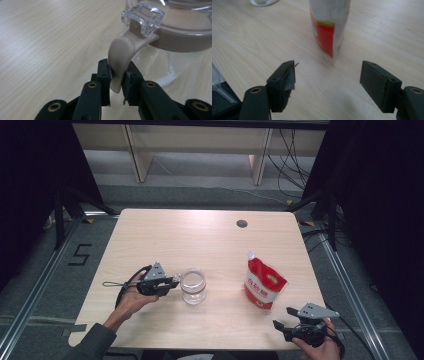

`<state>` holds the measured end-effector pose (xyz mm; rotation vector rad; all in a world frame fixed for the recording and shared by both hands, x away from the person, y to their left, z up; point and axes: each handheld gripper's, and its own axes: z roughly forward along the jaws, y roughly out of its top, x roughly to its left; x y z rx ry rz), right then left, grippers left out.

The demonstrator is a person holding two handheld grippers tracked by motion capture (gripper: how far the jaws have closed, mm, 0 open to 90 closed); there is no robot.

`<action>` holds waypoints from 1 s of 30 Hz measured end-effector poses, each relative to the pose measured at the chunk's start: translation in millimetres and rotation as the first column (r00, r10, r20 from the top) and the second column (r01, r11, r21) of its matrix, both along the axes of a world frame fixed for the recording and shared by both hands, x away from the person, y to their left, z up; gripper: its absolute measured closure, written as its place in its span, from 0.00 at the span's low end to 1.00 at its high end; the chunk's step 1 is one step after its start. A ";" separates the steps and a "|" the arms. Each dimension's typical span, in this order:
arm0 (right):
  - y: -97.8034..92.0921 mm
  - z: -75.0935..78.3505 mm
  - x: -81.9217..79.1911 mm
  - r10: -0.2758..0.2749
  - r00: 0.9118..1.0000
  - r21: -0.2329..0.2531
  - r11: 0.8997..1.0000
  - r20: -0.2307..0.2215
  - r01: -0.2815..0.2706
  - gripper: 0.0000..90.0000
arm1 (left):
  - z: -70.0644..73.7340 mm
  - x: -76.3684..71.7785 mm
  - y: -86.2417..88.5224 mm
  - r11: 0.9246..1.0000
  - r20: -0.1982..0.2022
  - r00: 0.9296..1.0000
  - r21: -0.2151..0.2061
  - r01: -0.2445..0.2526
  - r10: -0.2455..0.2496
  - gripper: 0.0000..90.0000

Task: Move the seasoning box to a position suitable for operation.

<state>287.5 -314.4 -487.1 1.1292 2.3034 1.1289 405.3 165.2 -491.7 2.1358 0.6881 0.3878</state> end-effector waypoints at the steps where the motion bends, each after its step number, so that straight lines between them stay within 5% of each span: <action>1: 1.3 0.7 -1.3 -0.001 1.000 0.019 1.000 -0.009 0.001 0.33 | 0.0 0.0 0.0 1.000 0.000 1.000 0.000 0.000 0.000 0.85; 12: 8.3 3.7 -3.1 0.041 0.999 0.042 0.998 -0.004 -0.041 0.36 | 1.4 -26.3 -9.9 1.000 -0.020 0.999 -0.001 -0.028 0.028 0.83; 13: 6.8 3.6 -0.6 0.062 0.998 0.021 0.998 0.022 -0.062 0.36 | 1.4 -27.8 -10.7 0.999 -0.019 0.999 0.002 -0.036 0.036 0.83; 22: 15.0 3.9 -3.3 0.096 0.995 0.038 0.995 0.004 -0.096 0.37 | 1.3 -33.9 -22.5 1.000 -0.018 1.000 -0.010 0.010 -0.010 0.83; 25: 15.4 4.8 -2.4 0.115 0.993 0.019 0.993 0.042 -0.116 0.37 | 0.3 -37.3 -26.6 1.000 -0.025 1.000 -0.027 0.011 -0.011 0.83; 30: 19.2 6.2 -4.6 0.129 0.991 0.030 0.991 0.036 -0.130 0.38 | 1.3 -42.9 -33.3 0.999 -0.034 0.999 -0.016 0.033 -0.033 0.82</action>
